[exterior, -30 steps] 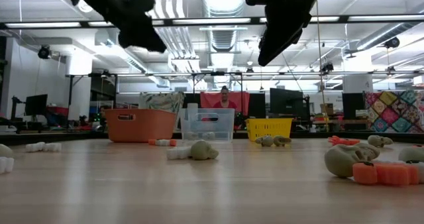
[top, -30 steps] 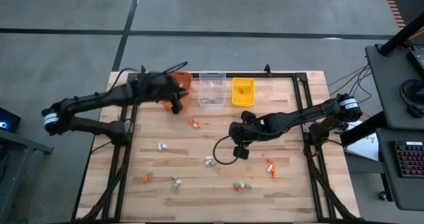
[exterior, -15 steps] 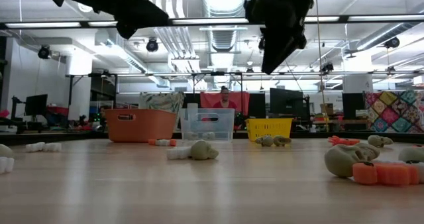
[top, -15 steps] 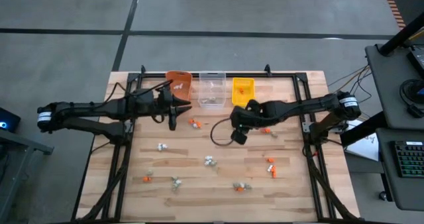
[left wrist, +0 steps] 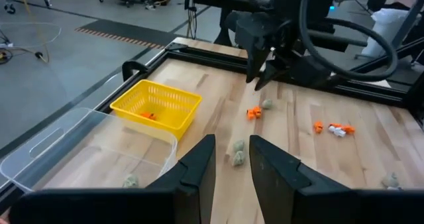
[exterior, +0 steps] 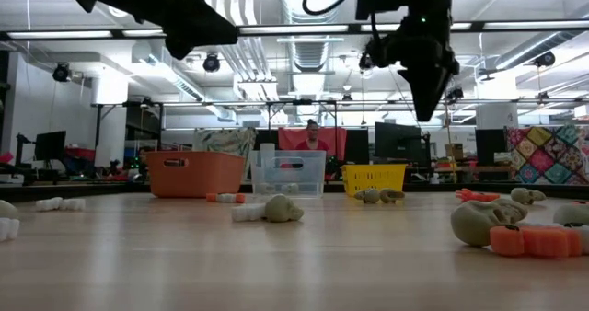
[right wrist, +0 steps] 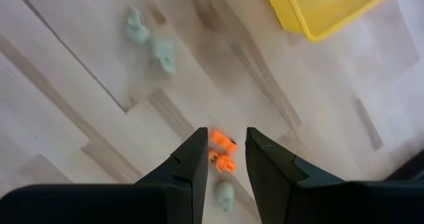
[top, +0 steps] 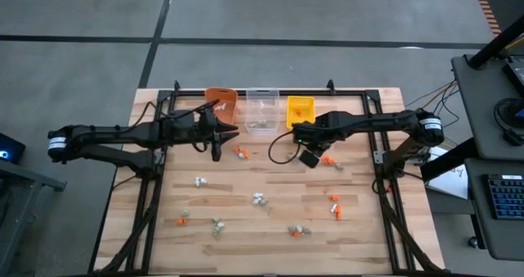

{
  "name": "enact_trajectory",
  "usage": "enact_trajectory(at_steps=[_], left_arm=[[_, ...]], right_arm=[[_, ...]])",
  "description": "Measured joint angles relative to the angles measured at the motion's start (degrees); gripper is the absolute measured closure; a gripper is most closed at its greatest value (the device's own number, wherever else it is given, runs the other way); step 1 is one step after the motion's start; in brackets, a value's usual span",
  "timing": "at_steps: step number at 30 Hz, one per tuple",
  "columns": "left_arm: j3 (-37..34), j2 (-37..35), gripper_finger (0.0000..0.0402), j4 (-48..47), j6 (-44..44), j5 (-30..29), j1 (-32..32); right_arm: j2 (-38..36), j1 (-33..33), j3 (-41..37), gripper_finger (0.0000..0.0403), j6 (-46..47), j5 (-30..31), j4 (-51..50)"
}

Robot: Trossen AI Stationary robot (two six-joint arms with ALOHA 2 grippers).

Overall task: Sort Halloween decoration
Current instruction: Put the orange skeleton toy into the yellow bin

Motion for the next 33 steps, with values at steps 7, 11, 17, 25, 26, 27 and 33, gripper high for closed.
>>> enact_trajectory(at_steps=[7, 11, 17, 25, 26, 27, 33], left_arm=[[0.0, 0.03, 0.0326, -0.01, 0.0, 0.0, 0.0], [0.0, 0.03, 0.0326, 0.01, 0.0, -0.02, 0.0], [0.0, 0.03, 0.0326, 0.28, 0.09, -0.02, 0.0], [0.02, 0.03, 0.0326, 0.6, 0.15, -0.02, 0.0], [0.02, 0.03, 0.0326, 0.6, 0.17, -0.02, 0.0], [0.02, 0.03, 0.0326, 0.6, 0.16, -0.02, 0.0], [0.02, 0.03, 0.0326, 0.62, 0.18, -0.02, 0.0]], right_arm=[[0.19, -0.32, -4.79, 0.0312, 0.63, -2.43, 0.01], [0.88, -0.28, -9.54, 0.0312, 0.9, -2.42, 3.33], [2.09, -0.28, -13.78, 0.0312, 1.07, -2.66, 7.14], [3.29, -0.28, -16.99, 0.0312, 0.86, -2.66, 11.95], [3.6, -0.28, -17.23, 0.0312, 0.84, -2.65, 11.94], [3.87, -0.28, -17.43, 0.0312, 0.83, -2.66, 11.93], [3.93, -0.28, -19.69, 0.0312, -0.08, -2.64, 15.75]])
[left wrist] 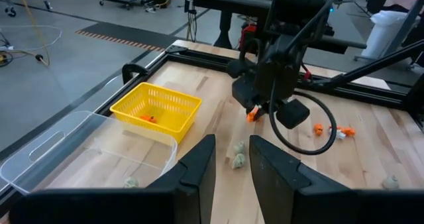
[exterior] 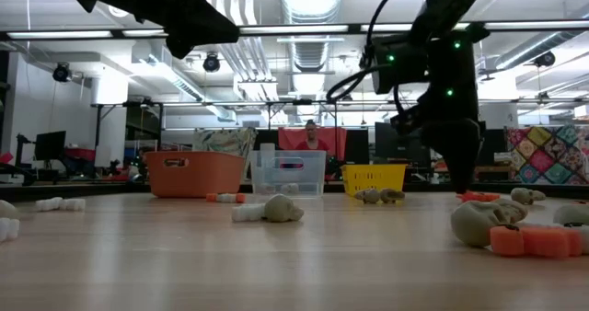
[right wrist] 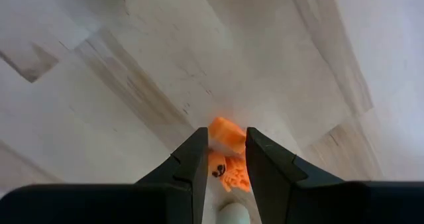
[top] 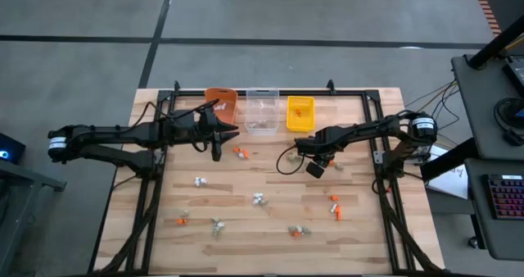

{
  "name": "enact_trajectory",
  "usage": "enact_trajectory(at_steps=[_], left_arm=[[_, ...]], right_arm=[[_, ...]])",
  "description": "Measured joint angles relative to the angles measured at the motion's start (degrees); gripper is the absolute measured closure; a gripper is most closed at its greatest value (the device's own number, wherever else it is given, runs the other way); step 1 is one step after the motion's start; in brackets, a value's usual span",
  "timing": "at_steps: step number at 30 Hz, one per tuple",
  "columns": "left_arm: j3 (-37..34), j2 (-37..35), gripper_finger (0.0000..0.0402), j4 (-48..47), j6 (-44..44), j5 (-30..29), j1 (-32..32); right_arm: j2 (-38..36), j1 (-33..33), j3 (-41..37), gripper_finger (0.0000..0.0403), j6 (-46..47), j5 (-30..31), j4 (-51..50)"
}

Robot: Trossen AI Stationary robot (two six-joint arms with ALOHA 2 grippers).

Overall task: Sort Halloween decoration
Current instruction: Put the orange skeleton toy into the yellow bin

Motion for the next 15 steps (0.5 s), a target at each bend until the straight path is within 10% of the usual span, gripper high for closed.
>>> enact_trajectory(at_steps=[15], left_arm=[[0.0, 0.0, 0.0326, 0.07, 0.02, 0.0, 0.0]], right_arm=[[0.11, -0.04, -1.32, 0.0323, -2.42, 0.46, 4.04]])
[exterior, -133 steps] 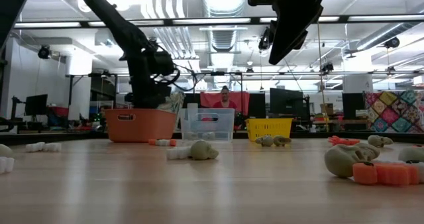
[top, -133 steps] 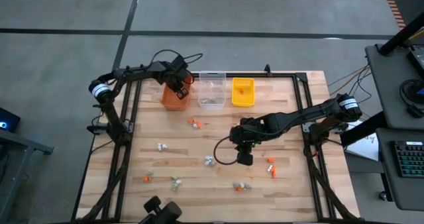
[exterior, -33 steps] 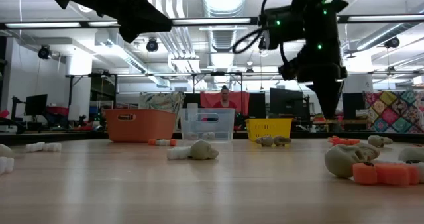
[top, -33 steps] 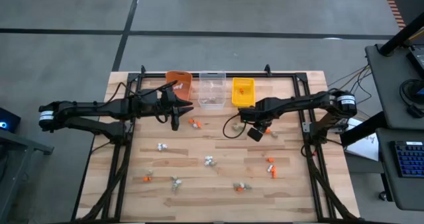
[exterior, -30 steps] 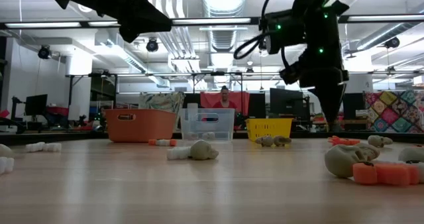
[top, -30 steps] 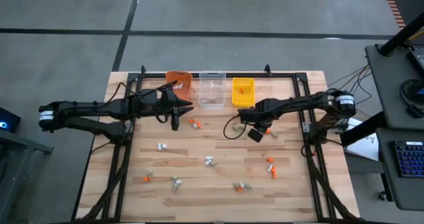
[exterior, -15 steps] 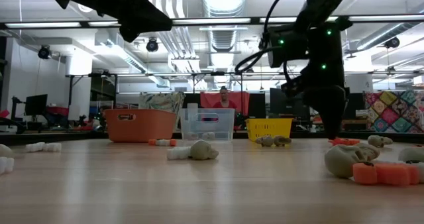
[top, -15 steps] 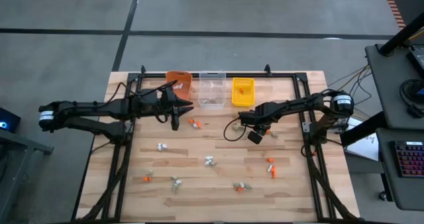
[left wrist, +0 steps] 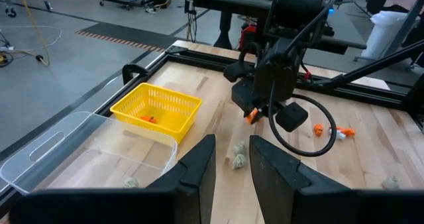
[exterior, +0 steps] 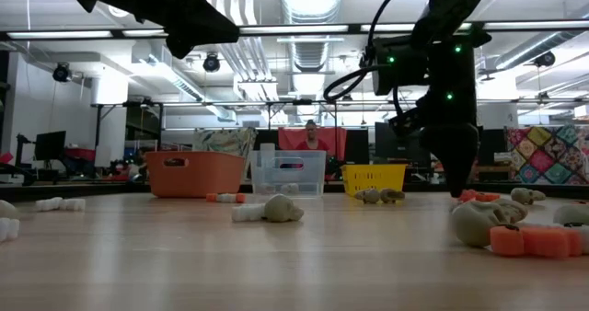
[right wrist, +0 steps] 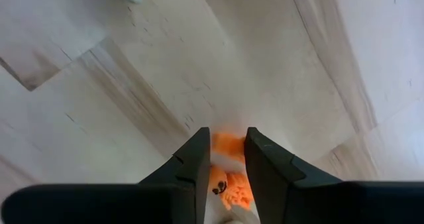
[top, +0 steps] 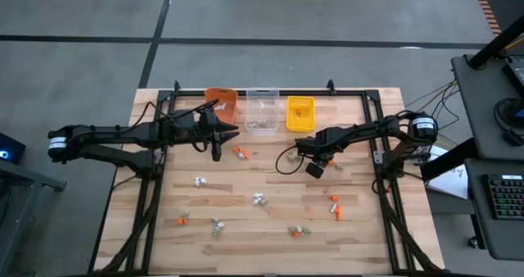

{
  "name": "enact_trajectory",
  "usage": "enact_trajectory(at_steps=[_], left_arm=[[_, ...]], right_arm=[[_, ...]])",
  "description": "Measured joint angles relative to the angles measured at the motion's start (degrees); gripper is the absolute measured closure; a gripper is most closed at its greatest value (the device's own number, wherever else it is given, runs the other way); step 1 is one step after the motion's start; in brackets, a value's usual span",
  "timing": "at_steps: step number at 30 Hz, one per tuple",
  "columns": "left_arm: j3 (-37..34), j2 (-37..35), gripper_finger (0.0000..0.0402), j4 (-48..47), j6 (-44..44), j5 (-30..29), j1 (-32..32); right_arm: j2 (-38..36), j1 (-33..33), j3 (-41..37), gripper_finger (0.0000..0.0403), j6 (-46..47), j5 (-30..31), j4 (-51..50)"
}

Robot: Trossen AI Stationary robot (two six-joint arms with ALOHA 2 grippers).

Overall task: Sort Halloween decoration
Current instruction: Put the orange skeleton toy into the yellow bin

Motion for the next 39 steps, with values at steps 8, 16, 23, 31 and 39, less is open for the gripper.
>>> enact_trajectory(at_steps=[8, 16, 23, 31, 39], left_arm=[[0.0, 0.0, 0.0326, 0.02, 0.0, -0.02, 0.0], [0.0, 0.0, 0.0326, 0.08, -2.25, 0.0, 0.0], [0.0, 0.0, 0.0326, -0.1, -8.83, 0.34, -0.79], [0.0, 0.0, 0.0326, -1.59, -9.2, 1.21, -4.27], [0.0, -0.02, 0.0326, -2.19, -8.65, 1.16, -5.22]], right_arm=[[0.0, 0.0, -0.48, 0.0383, -2.62, -0.04, 1.35], [-0.25, -0.35, 1.85, 0.0394, -5.23, -0.05, 2.03], [-0.61, -0.24, 7.17, 0.0394, -6.0, -0.12, -1.51], [-0.7, 1.53, 12.42, 0.0394, -4.16, -0.85, -7.96], [-0.72, 1.71, 13.35, 0.0394, 1.15, -6.54, -11.22]])
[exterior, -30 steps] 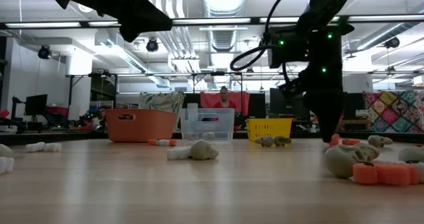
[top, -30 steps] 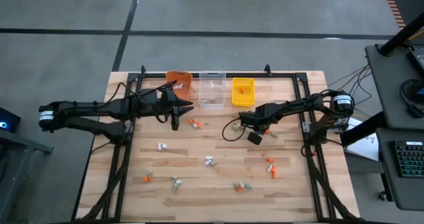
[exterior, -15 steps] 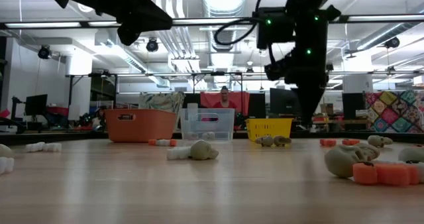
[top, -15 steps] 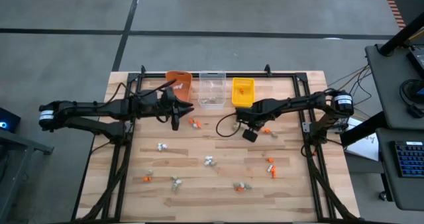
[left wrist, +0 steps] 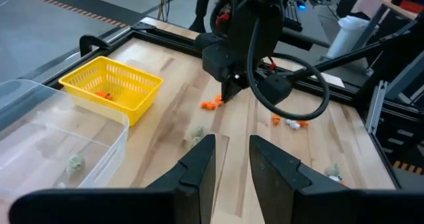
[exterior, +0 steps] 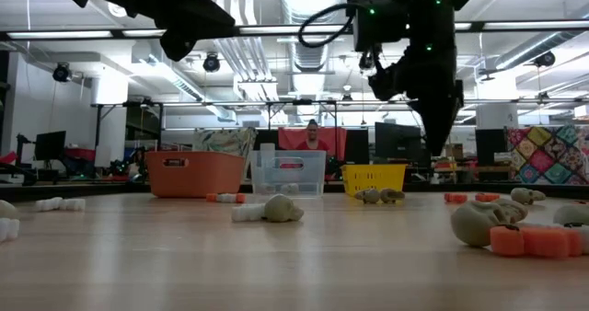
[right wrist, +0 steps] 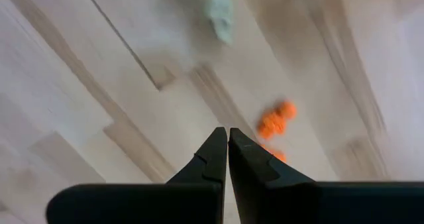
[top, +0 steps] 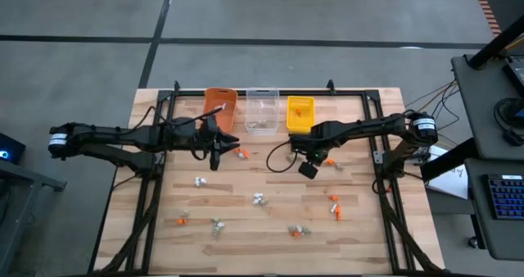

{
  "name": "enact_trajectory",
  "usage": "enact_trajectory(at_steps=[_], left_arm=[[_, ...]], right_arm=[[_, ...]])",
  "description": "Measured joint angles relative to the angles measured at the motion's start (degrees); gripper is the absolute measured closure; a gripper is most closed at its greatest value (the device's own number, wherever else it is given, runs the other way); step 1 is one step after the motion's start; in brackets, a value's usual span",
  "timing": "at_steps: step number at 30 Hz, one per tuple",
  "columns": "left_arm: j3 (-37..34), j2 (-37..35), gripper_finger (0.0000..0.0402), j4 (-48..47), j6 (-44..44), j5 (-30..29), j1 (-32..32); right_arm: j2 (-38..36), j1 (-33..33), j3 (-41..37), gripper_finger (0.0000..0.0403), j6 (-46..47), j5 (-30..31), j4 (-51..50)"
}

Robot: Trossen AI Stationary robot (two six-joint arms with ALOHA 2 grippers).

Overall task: Sort Halloween decoration
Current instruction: Put the orange skeleton toy into the yellow bin

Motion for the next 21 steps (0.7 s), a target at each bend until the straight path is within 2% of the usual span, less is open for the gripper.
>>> enact_trajectory(at_steps=[5, 9, 14, 21], left_arm=[[0.0, 0.0, 0.0326, -0.02, 0.28, -0.06, 0.02], [0.0, 0.0, 0.0326, -0.02, 1.25, -0.11, 0.02], [0.0, 0.0, 0.0326, -0.02, 1.4, -0.15, 0.02], [-0.02, 0.0, 0.0326, 0.0, 1.4, -0.15, 0.04]], right_arm=[[0.0, -1.39, -0.06, 0.0394, 5.99, 2.65, -3.56], [0.01, -2.4, -0.42, 0.0382, 6.12, 4.95, -2.65], [0.84, -3.04, -1.87, 0.0336, 6.3, 4.87, -2.48], [1.33, -3.94, -7.42, 0.0266, 8.72, 5.01, 3.85]])
